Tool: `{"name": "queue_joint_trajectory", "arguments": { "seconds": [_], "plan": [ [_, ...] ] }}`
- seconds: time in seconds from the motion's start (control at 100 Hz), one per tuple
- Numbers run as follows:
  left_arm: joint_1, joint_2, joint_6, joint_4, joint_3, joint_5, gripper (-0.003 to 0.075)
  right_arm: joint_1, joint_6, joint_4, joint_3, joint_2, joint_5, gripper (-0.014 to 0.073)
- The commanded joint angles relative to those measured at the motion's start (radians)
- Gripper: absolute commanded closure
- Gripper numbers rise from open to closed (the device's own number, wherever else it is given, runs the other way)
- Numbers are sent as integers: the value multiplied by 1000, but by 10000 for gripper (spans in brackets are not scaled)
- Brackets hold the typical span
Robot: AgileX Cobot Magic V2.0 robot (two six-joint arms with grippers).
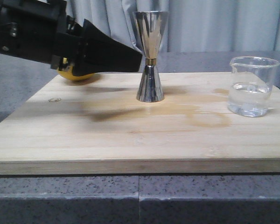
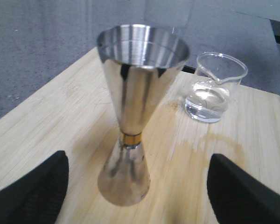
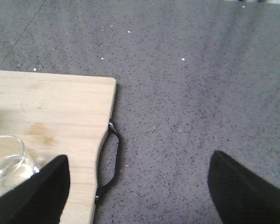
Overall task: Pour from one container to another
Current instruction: 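Reach the left gripper to the steel jigger and grasp its waist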
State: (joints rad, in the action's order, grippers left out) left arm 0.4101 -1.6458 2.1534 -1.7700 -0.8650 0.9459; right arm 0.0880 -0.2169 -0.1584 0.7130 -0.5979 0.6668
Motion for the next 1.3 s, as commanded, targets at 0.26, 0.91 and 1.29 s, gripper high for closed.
{"name": "queue_joint_trajectory", "arguments": {
  "seconds": [0.26,0.91,1.29],
  "plan": [
    [66,-72,6,-82,-135,72,155,1,-11,-9,34,-10,-65,41],
    [85,-94,6,-82,-162,64,155,1,-11,-9,34,-10,-67,41],
    [104,-94,20,-82,-181,18,155,1,-11,-9,34,-10,-67,41]
  ]
}}
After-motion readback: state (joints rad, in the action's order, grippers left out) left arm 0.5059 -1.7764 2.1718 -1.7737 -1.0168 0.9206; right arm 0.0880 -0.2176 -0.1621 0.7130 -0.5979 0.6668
